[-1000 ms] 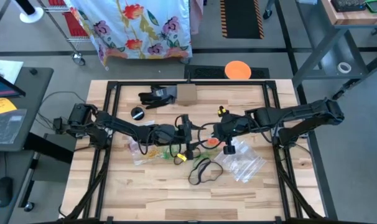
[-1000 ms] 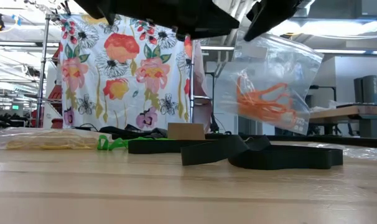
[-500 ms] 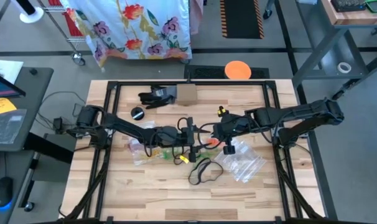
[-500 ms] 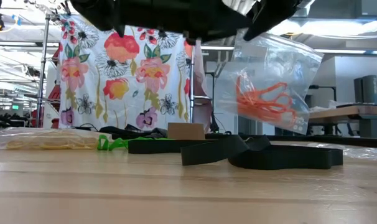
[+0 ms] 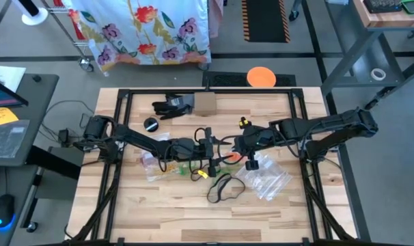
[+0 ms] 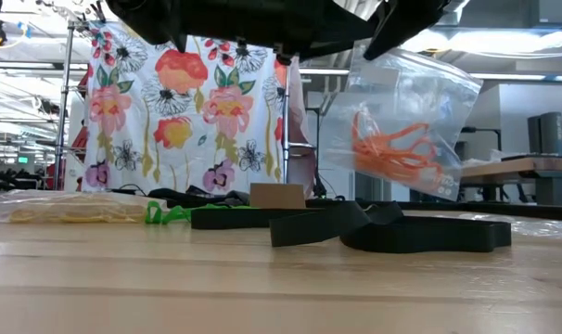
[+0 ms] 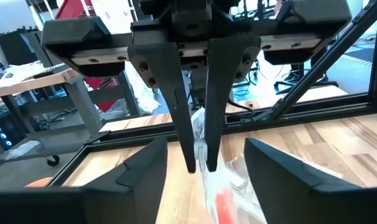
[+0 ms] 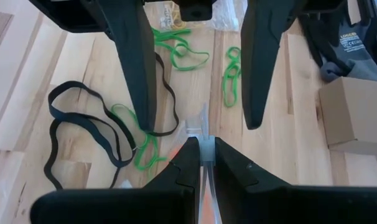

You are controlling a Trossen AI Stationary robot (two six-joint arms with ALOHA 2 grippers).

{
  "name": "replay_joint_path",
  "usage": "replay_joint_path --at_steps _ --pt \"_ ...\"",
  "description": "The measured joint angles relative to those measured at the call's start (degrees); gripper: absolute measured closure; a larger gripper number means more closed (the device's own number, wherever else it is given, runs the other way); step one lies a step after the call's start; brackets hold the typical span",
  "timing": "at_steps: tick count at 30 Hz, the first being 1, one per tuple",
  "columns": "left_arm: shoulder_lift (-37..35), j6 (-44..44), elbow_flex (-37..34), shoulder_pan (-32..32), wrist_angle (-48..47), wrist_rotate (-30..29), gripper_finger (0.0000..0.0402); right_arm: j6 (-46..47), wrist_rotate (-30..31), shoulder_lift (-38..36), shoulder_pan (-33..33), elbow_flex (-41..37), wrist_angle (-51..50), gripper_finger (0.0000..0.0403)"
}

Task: Sort rubber bands
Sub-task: Close the transparent zip bag

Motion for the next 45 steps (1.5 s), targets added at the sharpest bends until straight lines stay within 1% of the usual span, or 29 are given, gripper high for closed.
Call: replay_joint_path --at_steps 2,5,7,10,11,12,15,23,33,45 --pt "0.00 0.01 0.00 0.01 -0.26 -0.02 0.0206 -0.01 0.00 0.00 0.00 0.00 0.10 0.0378" --pt "0.00 0.05 0.00 0.00 -0.40 -0.03 0.0244 -0.01 0.00 0.00 0.00 0.00 0.09 0.0378" --pt "0.00 0.49 -0.02 0.00 -0.85 0.02 0.0283 -0.01 0.00 0.00 0.00 0.00 0.07 0.0378" --pt "0.00 0.88 -0.04 0.01 -1.45 0.30 0.0365 -0.01 -0.02 0.00 0.00 0.00 0.07 0.0378" --pt "0.00 1.17 -0.04 0.01 -1.50 0.52 0.0382 -0.02 -0.17 0.00 0.01 0.00 0.04 0.0378" --pt "0.00 1.33 -0.04 0.05 -1.49 0.65 0.0390 -0.01 -0.14 0.00 0.02 0.00 0.03 0.0378" --pt "0.00 1.75 -0.04 0.04 -1.49 0.21 0.0398 -0.02 -0.13 0.00 0.04 0.00 0.00 0.0378" --pt "-0.05 2.68 -0.04 -0.27 -1.51 -1.61 0.0401 -0.01 -0.07 0.00 0.02 0.00 -0.04 0.0378" --pt "-2.10 6.28 -0.04 -2.85 -4.02 -6.89 0.0401 0.01 -0.11 0.00 0.04 0.18 -0.23 0.0378" --pt "-2.49 6.79 -0.11 -3.07 -4.54 -8.75 0.0401 0.35 0.10 -0.02 0.00 0.11 -1.75 0.0378"
